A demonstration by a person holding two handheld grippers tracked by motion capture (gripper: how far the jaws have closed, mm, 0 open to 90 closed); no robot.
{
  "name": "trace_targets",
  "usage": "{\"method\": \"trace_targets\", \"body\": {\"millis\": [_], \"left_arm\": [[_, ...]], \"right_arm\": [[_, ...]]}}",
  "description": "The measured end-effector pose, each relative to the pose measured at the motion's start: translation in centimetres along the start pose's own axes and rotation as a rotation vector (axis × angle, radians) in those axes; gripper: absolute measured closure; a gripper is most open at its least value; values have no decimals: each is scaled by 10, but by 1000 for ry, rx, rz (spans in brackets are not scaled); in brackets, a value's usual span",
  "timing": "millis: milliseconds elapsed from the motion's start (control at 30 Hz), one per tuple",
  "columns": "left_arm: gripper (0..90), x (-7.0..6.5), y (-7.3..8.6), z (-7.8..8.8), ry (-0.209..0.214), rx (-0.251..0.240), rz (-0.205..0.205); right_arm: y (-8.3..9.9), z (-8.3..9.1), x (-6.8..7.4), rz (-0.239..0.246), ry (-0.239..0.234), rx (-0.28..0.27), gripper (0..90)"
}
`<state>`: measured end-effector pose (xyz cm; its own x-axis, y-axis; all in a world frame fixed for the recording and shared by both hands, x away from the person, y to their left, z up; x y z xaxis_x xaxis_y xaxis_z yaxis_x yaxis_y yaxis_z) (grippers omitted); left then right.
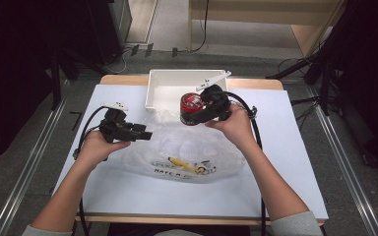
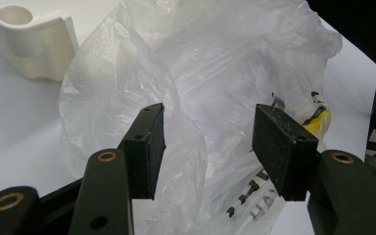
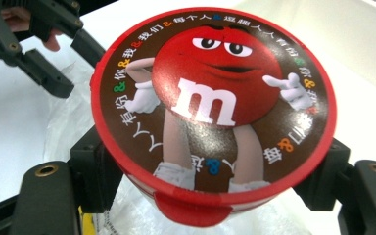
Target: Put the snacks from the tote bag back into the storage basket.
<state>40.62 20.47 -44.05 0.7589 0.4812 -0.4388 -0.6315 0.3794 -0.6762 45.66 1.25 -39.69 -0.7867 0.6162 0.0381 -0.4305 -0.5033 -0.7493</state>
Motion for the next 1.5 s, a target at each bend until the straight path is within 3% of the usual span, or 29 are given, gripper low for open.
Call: {"method": "trace_targets", "body": {"millis": [300, 1000, 1500], "left_arm": [[477, 2, -1, 1, -10, -11, 6], [478, 2, -1, 2, -14, -20, -6], [479, 2, -2, 3, -11, -20, -13]], "right_arm": [[-12, -7, -16, 3, 39, 11, 262], [-27, -26, -48, -49, 108, 11, 262], [-27, -54, -69, -85, 129, 4, 262]]}}
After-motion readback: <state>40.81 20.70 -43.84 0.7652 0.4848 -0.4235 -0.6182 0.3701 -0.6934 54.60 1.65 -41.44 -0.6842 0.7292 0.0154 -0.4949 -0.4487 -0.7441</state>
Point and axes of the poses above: each handheld gripper's, and its own axes: z roughly backward along the jaws, y roughly out of its underside, x roughly to its left, the point moved 9 cm from there along -z, roughly forward along the jaws, and after that the axes turned 9 degrees about y, right-handed, at the moved point
